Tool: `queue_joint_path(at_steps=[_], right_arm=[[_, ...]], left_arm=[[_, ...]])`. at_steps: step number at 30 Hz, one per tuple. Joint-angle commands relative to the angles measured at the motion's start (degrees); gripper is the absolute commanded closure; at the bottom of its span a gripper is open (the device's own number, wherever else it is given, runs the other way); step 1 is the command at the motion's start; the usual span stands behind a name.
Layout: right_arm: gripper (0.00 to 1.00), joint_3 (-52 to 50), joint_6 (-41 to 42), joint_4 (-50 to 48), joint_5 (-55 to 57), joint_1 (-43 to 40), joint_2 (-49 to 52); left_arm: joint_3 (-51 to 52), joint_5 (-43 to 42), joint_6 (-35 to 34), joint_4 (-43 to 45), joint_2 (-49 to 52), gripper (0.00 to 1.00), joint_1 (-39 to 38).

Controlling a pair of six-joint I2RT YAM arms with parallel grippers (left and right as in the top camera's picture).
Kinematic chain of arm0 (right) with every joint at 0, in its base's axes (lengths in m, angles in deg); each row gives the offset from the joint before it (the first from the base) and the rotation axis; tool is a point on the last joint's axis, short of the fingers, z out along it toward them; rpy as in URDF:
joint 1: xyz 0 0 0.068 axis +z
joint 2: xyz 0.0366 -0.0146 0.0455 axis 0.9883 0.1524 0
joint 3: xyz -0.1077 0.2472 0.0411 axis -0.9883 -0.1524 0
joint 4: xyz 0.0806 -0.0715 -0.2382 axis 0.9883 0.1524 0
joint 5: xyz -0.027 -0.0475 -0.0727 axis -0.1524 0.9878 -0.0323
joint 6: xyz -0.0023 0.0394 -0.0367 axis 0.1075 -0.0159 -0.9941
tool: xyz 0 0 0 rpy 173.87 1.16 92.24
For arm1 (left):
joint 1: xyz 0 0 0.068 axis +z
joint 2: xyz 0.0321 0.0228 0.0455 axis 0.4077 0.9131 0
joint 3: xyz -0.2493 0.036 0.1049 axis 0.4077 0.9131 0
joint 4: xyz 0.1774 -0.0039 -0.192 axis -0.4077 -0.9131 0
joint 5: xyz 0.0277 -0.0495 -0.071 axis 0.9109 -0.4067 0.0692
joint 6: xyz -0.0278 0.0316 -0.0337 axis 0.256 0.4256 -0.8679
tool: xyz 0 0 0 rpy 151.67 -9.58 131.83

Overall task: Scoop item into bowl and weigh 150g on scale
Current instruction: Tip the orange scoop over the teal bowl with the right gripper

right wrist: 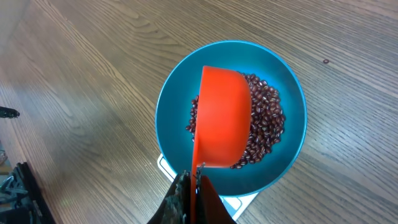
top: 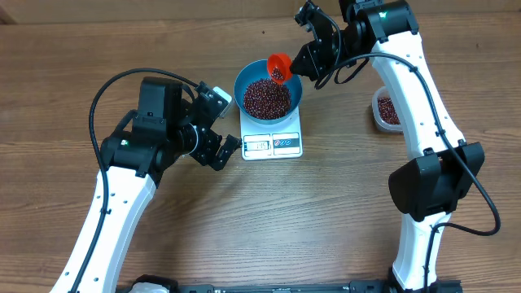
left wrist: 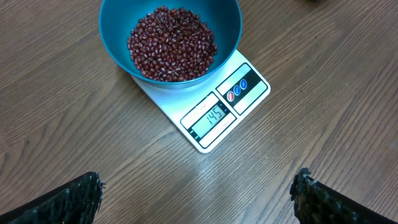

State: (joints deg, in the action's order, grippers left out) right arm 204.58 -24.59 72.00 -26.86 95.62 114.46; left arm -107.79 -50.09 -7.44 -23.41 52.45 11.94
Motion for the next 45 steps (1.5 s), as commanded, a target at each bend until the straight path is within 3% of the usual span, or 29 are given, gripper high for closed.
queue_joint_path(at_steps=[1, 28, 45], right_arm=[[0.96, 1.6, 0.0, -0.3, -0.7, 0.5, 0.0], [0.96, 1.6, -0.5, -2.9, 24.9, 9.1, 0.0], [0.96, 2.0, -0.4, -3.3, 19.5, 8.9, 0.0]], left_arm=[[-0.5, 0.2, 1.3, 0.0, -0.2, 0.01, 0.1], [-0.5, 0.2, 1.3, 0.0, -0.2, 0.01, 0.1], [-0.5, 0.2, 1.3, 0.0, -0.2, 0.00, 0.1]])
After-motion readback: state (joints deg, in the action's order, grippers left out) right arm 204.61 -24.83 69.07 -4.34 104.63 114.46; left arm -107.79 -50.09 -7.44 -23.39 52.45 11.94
